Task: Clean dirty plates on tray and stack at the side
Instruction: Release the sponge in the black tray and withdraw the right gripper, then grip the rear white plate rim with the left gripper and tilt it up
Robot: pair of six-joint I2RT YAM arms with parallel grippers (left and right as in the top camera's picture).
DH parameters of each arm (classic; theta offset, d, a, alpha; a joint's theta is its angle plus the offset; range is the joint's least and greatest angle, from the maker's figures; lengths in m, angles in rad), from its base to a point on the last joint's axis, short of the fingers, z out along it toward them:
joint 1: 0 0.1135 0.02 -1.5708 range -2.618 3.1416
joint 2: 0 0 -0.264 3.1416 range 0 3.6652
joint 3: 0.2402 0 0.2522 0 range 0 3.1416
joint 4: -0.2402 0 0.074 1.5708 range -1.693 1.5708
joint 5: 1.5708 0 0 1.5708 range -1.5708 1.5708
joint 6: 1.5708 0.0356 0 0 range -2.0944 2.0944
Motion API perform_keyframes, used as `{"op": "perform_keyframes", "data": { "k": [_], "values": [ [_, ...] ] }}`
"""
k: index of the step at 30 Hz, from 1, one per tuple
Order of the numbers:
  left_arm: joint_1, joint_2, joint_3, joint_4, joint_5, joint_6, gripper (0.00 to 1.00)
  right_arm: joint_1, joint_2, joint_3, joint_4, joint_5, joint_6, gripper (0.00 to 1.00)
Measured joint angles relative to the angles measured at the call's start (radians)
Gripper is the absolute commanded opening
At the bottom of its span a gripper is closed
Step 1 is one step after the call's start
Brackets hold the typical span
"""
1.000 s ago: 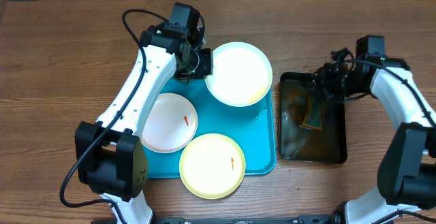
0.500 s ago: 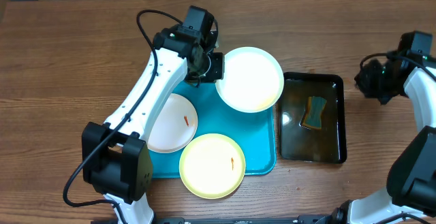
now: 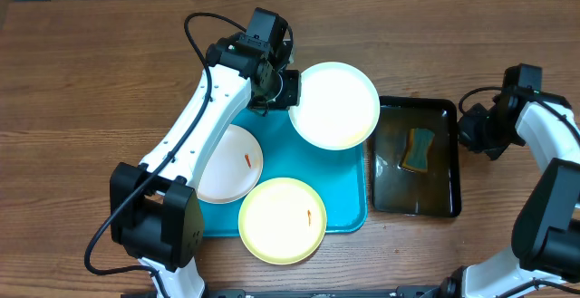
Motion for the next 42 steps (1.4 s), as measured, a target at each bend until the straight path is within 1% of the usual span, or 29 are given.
{"op": "perform_keyframes", "data": {
  "k": [10,18,31,40,41,42],
  "values": [
    [0.0,0.0,0.0,0.0,-0.002,0.0,0.04,0.006,0.0,-0.037,0.01,0.012,0.0,0.04],
    [0.0,0.0,0.0,0.0,-0.016,0.0,0.04,0.006,0.0,-0.037,0.017,-0.071,-0.074,0.04],
    [0.0,0.0,0.0,0.004,-0.054,0.0,0.04,0.008,0.0,-0.037,0.007,-0.111,-0.13,0.04],
    [0.0,0.0,0.0,0.042,-0.082,0.0,0.04,-0.008,0.0,-0.022,0.012,-0.122,-0.147,0.11],
    [-0.001,0.0,0.0,0.048,-0.091,0.0,0.04,-0.016,0.001,-0.013,0.017,-0.126,-0.147,0.13],
    [-0.002,0.0,0.0,0.053,-0.098,0.0,0.04,-0.028,0.001,0.0,0.03,-0.129,-0.146,0.18]
  ]
}}
